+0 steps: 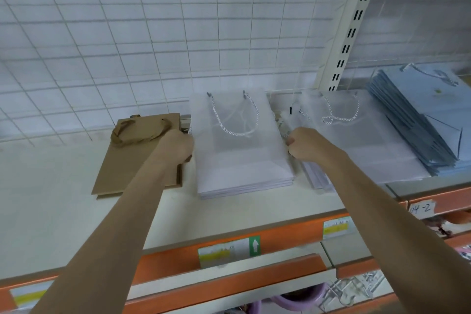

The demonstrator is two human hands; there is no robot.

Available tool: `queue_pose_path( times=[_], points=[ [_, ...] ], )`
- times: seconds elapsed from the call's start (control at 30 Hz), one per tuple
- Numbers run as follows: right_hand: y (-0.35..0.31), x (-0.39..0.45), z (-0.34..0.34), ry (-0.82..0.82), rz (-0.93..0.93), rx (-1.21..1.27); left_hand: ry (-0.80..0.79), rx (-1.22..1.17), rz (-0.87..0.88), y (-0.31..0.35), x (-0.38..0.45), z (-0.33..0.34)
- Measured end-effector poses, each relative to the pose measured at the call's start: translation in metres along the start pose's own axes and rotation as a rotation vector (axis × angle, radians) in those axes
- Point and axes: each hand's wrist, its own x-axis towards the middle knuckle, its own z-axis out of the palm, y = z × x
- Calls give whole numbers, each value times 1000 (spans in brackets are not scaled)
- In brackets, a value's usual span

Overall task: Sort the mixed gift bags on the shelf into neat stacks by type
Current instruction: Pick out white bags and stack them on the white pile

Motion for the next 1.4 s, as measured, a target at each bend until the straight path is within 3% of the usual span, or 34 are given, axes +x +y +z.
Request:
queue_pose_path(
  times=[0.07, 0.13, 0.27, 0.5, 0.73, 0.93, 1.03, 1.17, 1.4],
  points=[
    [-1, 9, 3, -37, 26, 16, -41, -199, -113, 0, 7, 4],
    [-6, 16, 5, -69, 28, 28, -76, -193, -109, -3, 15, 7],
    [-13, 20, 6, -112, 48, -34, -67, -72, -54, -9, 22, 9],
    [-27, 13, 11, -43, 35, -101, 9, 155, -9, 1, 11, 7],
    [-33, 7, 11, -48, 120, -56, 54, 225, 28, 1, 9, 4],
    [-28, 8, 13, -51, 77, -50, 18, 301, 30, 6, 9, 1],
    [-25, 7, 9, -38, 28, -71, 61, 418, 98, 9, 3, -4],
    [-14, -9, -16, 97, -81, -66, 163, 633, 200, 20, -12, 2],
    [57, -16, -56, 194, -109, 7, 354, 891, 355, 34, -50, 74]
  ],
)
